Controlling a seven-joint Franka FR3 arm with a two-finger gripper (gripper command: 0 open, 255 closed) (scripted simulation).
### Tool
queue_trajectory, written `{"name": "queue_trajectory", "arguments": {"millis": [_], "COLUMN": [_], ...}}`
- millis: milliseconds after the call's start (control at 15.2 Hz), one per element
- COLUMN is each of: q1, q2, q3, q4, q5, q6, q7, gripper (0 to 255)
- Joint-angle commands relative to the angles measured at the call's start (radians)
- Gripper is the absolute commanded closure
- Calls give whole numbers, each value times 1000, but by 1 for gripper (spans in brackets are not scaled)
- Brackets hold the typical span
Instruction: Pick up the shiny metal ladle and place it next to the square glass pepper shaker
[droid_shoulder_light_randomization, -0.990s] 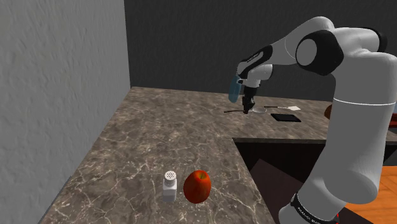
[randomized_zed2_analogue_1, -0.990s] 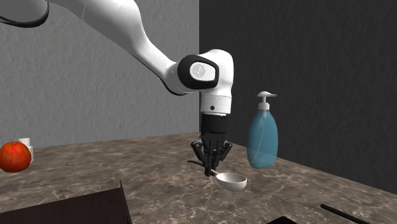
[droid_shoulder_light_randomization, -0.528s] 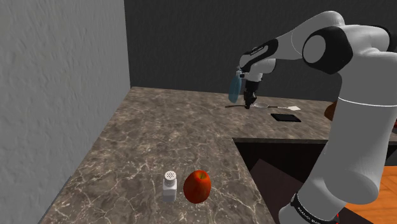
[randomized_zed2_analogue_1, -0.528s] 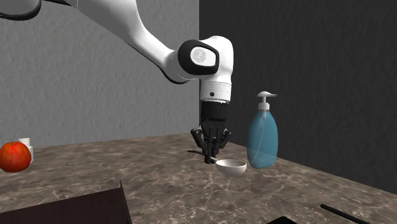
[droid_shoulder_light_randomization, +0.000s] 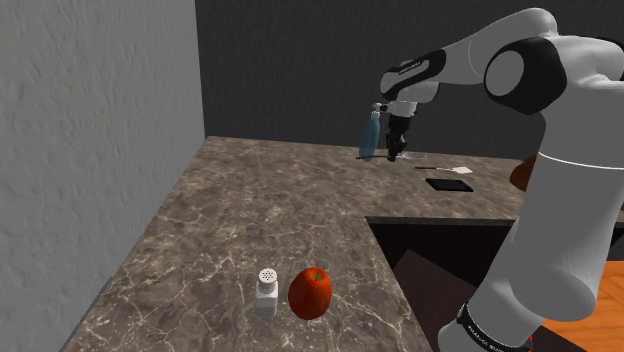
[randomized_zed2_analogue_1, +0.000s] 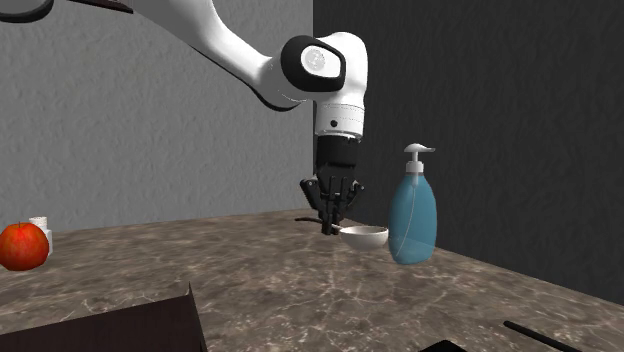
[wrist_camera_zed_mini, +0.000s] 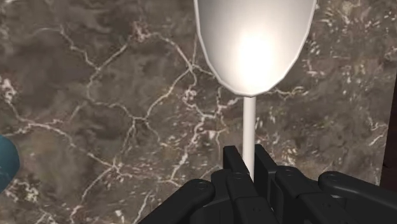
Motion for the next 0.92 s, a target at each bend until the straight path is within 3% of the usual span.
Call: {"name": "queue_trajectory", "arguments": {"millis": [0,792,858], "q1": [2,5,28], "q2": [-11,-40,-74], "q3": [-2,-8,-1], "q4": [19,141,108], "q5": [-8,-31,-52], "q6": [-27,-170,-162], "q7": [6,20,53], "gripper": [255,255,255]}}
